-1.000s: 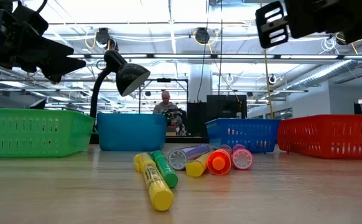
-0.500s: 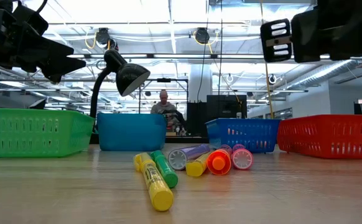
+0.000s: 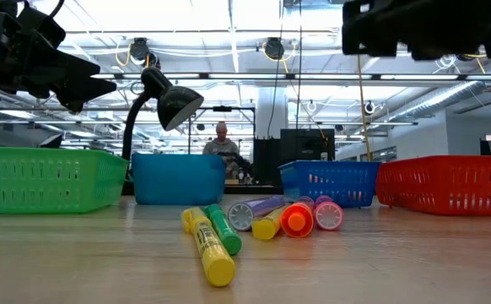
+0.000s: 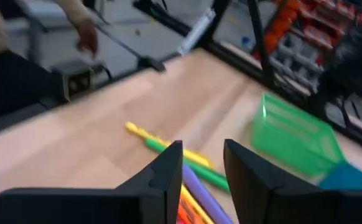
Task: Pick & Place Markers
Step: Put the pink highlighter pen into the blue bin
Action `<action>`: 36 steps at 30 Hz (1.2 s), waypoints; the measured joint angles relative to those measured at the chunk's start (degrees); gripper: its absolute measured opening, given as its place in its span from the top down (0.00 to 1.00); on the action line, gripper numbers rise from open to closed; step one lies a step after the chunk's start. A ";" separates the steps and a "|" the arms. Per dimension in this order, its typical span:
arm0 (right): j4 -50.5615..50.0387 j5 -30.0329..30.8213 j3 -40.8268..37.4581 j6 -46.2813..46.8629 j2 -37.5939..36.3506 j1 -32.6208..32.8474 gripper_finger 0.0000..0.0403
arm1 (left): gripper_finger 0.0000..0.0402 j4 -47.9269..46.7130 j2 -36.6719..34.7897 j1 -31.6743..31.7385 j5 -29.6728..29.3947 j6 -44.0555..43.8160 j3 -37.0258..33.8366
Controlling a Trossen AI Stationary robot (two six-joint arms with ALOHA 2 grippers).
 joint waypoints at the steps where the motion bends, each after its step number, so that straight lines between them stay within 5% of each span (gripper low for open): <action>1: -0.50 1.43 0.26 0.03 0.72 0.12 0.73 | 0.34 0.00 0.00 0.00 -0.04 -0.02 -0.01; 14: -33.66 3.97 19.80 -4.51 14.36 -0.32 0.50 | 0.34 0.00 0.00 0.00 -0.02 0.00 0.02; 24: -35.17 3.88 21.26 -2.19 23.13 -4.17 0.52 | 0.34 0.00 0.02 0.00 0.00 0.00 0.02; 36: -37.74 3.49 21.13 2.26 21.75 -1.80 0.53 | 0.34 0.00 0.00 0.00 -0.02 0.00 0.01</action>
